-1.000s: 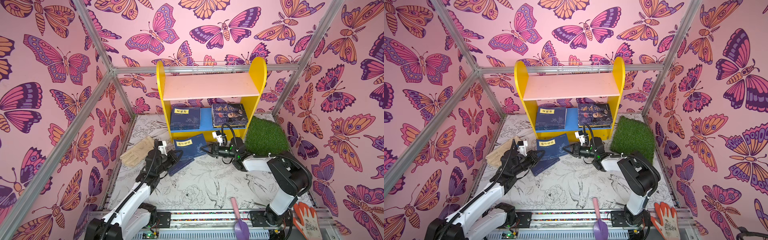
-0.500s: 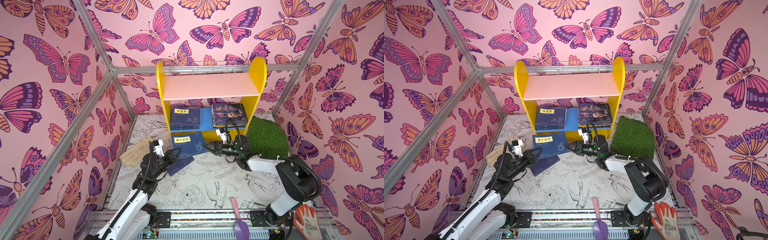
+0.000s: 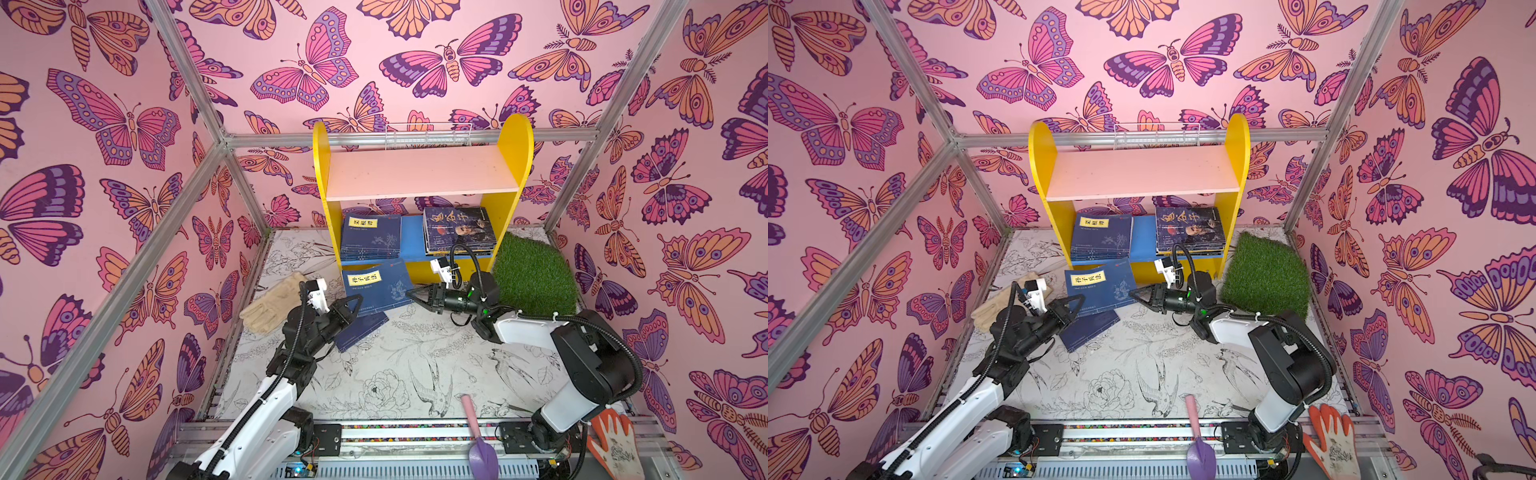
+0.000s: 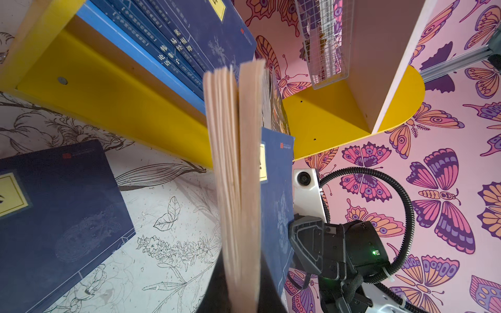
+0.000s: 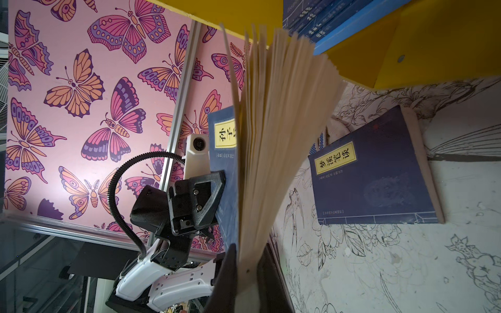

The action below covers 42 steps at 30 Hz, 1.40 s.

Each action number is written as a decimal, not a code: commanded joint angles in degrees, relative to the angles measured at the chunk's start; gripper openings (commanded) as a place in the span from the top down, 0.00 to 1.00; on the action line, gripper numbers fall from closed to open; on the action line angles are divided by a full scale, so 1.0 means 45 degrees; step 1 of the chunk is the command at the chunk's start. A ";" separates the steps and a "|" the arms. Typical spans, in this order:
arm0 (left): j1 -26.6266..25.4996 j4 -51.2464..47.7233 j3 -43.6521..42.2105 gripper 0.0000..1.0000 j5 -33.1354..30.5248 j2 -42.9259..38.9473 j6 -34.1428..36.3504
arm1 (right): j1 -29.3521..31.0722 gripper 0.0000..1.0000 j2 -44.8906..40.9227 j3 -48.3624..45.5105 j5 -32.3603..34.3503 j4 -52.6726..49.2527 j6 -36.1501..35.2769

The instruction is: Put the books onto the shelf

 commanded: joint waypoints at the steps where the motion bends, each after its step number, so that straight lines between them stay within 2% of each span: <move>1: -0.0001 -0.0323 0.0131 0.57 -0.1202 -0.0088 0.0160 | 0.0184 0.99 -0.0566 0.0171 0.0060 0.0720 -0.0111; 2: 0.0007 -0.0946 0.0152 0.44 -0.1636 -0.0189 0.0029 | 0.0186 1.00 -0.0602 0.0272 0.0224 0.0655 -0.0156; 3: 0.0022 -0.1769 0.0214 0.36 -0.2356 -0.0328 -0.0092 | 0.0186 1.00 -0.0655 0.0421 0.0389 0.0633 -0.0211; 5: 0.0031 -0.3881 0.0379 0.31 -0.3698 -0.0580 -0.0318 | 0.0167 1.00 -0.0698 0.0784 0.0631 0.0613 -0.0252; 8: 0.0086 -0.6168 0.0466 0.30 -0.4904 -0.0872 -0.0416 | 0.0065 1.00 -0.0764 0.1541 0.1216 -0.0001 -0.0508; 11: 0.0140 -0.7002 0.0203 0.30 -0.5121 -0.1158 -0.0607 | -0.0062 1.00 -0.0756 0.2409 0.1915 -0.1148 -0.1203; 15: 0.0170 -0.7122 -0.0309 0.30 -0.5041 -0.1585 -0.1000 | -0.0136 1.00 -0.0426 0.3622 0.3112 -0.2418 -0.2210; 24: 0.0209 -0.7293 -0.0324 0.30 -0.4883 -0.1758 -0.0686 | -0.0302 1.00 0.1795 0.6564 0.4792 -0.4511 -0.2858; 33: 0.0328 -0.7517 -0.0125 0.30 -0.4749 -0.1763 -0.0345 | -0.0302 0.98 0.3848 0.8997 0.5468 -0.4883 -0.2391; 42: 0.0443 -0.7605 -0.0199 0.30 -0.4680 -0.1841 -0.0321 | -0.0215 0.98 0.5050 1.0244 0.5450 -0.5721 -0.1972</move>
